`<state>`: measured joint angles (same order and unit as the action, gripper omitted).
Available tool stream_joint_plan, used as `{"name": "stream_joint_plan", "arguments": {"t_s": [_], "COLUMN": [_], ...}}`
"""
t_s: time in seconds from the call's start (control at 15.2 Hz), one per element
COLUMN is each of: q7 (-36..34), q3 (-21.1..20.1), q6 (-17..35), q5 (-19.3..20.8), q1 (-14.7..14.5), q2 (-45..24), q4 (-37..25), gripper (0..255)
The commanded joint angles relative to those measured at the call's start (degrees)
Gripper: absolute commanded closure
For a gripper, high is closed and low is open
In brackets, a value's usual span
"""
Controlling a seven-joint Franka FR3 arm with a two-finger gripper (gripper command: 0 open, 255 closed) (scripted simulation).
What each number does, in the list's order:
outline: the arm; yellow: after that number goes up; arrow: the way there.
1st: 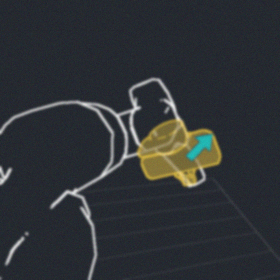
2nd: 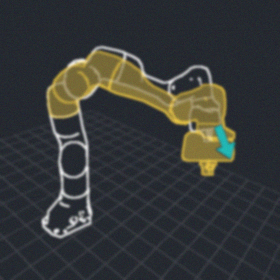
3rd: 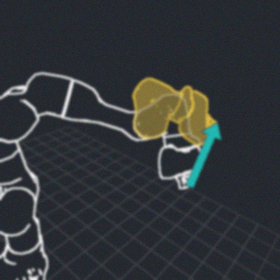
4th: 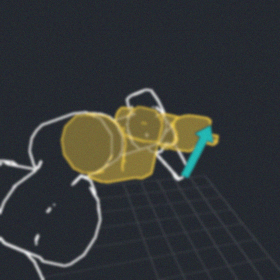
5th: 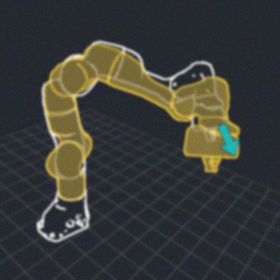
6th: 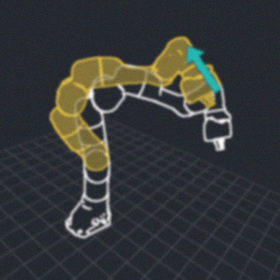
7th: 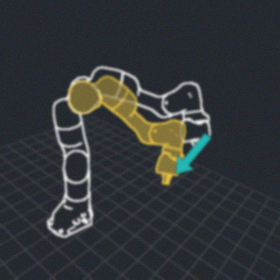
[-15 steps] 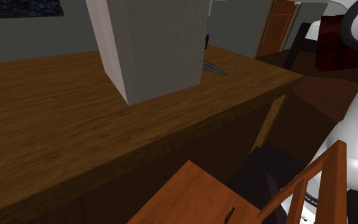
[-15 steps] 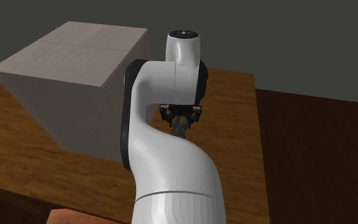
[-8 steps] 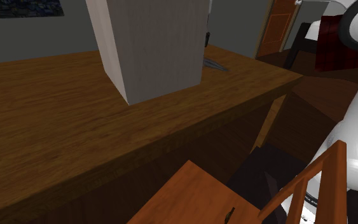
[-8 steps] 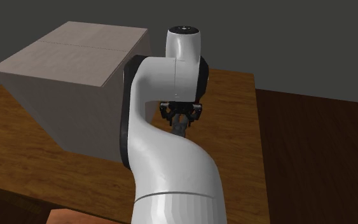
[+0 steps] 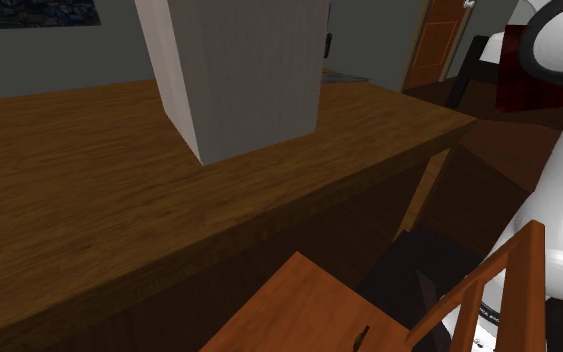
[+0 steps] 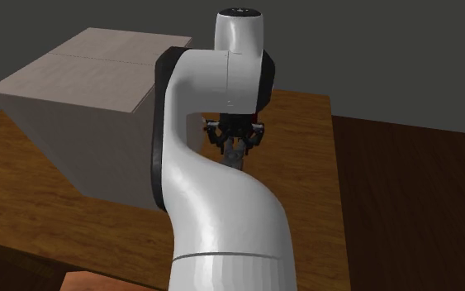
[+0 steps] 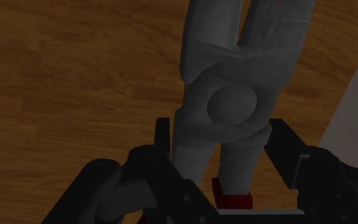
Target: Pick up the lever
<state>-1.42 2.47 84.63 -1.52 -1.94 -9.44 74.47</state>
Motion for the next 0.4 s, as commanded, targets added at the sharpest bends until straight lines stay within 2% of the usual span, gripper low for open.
{"name": "stream_joint_plan", "arguments": {"t_s": [0.0, 0.2, 0.33], "q7": [-0.13, -0.15, -0.15], "q3": [-0.05, -0.02, -0.02], "q6": [-2.27, -5.38, -5.55], "q5": [-0.06, -0.14, -0.15], "q1": [-0.04, 0.04, 0.04], "q2": [-1.15, -2.71, -2.79], "q4": [-3.43, -8.10, -8.35], "gripper": [255, 255, 255]}}
